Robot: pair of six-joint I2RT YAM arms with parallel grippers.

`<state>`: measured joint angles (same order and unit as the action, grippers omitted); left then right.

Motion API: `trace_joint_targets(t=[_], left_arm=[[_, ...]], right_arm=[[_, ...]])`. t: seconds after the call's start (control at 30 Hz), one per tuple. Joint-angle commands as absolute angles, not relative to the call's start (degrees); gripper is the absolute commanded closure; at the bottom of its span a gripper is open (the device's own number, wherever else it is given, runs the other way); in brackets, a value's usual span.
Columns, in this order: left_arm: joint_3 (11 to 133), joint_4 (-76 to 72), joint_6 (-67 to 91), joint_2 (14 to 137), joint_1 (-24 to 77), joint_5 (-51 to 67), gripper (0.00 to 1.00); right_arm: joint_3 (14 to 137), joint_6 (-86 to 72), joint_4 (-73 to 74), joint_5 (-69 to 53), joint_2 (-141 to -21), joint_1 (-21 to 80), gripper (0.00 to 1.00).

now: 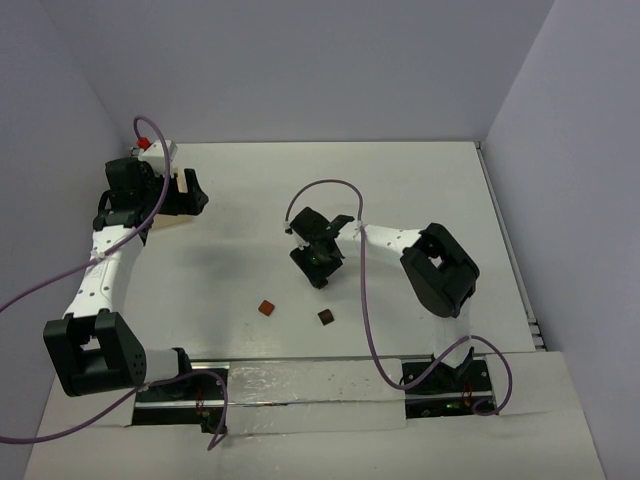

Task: Build the wood block tower

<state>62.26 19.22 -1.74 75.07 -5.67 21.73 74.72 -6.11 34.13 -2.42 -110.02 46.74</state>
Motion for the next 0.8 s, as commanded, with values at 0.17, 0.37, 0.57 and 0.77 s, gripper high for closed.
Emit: trace_joint_targets(t=[0.17, 0.37, 0.57, 0.77], left_arm=[[61.88, 16.08, -1.58, 73.83, -5.54, 23.55, 0.01], [62.47, 16.07, -1.32, 74.07, -5.61, 23.82, 0.01], [62.53, 16.08, -1.36, 73.52, -5.58, 23.69, 0.01], [62.44, 15.55, -0.66, 72.82, -5.54, 23.2, 0.01]], right_arm=[[77.96, -8.89, 36.23, 1.06, -108.92, 47.21, 0.7], [81.83, -10.78, 42.37, 0.61, -104.63, 46.96, 0.91], [94.34, -15.73, 46.62, 0.75, -100.42, 45.53, 1.0], [105.62, -23.93, 50.97, 14.77, -105.14, 45.35, 1.0]])
